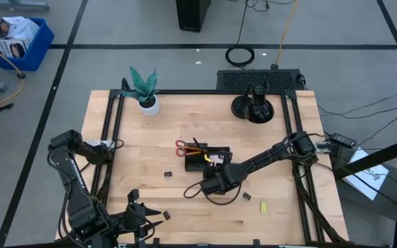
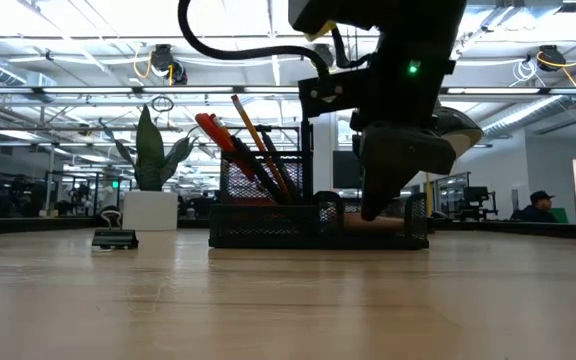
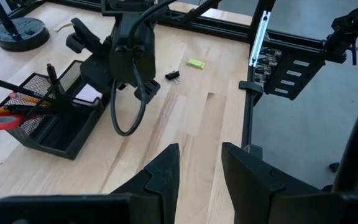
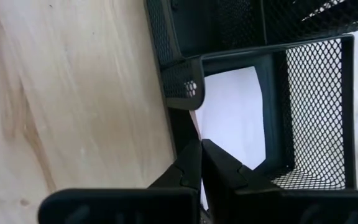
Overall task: Pick and place office supplies into organizer
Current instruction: Put the pink sticky notes into the desk organizer
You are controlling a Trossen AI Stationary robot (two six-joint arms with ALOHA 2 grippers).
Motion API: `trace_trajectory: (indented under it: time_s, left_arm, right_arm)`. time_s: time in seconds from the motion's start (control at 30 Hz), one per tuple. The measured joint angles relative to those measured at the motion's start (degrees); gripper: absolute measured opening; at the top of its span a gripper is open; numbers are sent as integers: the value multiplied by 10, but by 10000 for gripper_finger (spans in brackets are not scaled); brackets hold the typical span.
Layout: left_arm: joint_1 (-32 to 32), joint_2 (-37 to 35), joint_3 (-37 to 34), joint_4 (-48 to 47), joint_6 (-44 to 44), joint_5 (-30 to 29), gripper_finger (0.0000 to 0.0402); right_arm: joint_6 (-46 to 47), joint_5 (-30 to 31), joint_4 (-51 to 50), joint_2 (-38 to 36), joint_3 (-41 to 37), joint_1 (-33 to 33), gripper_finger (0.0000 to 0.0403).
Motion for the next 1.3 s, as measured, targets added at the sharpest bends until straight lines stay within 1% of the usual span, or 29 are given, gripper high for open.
trace_trajectory:
  time_s: [0.2, 0.4, 0.53, 0.8, 1.07, 1.3]
  left_arm:
    - [0, 0, 0, 1, 0, 0, 124]
    - [0, 0, 0, 0, 1, 0, 124]
    - [0, 0, 0, 1, 8, 0, 124]
    - [0, 0, 0, 1, 10, 1, 124]
    - [0, 0, 0, 1, 9, 1, 124]
    - [0, 0, 0, 1, 9, 1, 124]
  right_arm:
    - [0, -14, 4, 0, -1, -4, 0]
    - [6, -30, 34, 0, -30, -5, 0]
    - [6, -13, 40, 0, -33, -3, 0]
    - [-16, -14, 61, 0, -33, -4, 0]
    - [-20, -16, 62, 0, -33, -8, 0]
    - [-29, -20, 64, 0, -33, -8, 15]
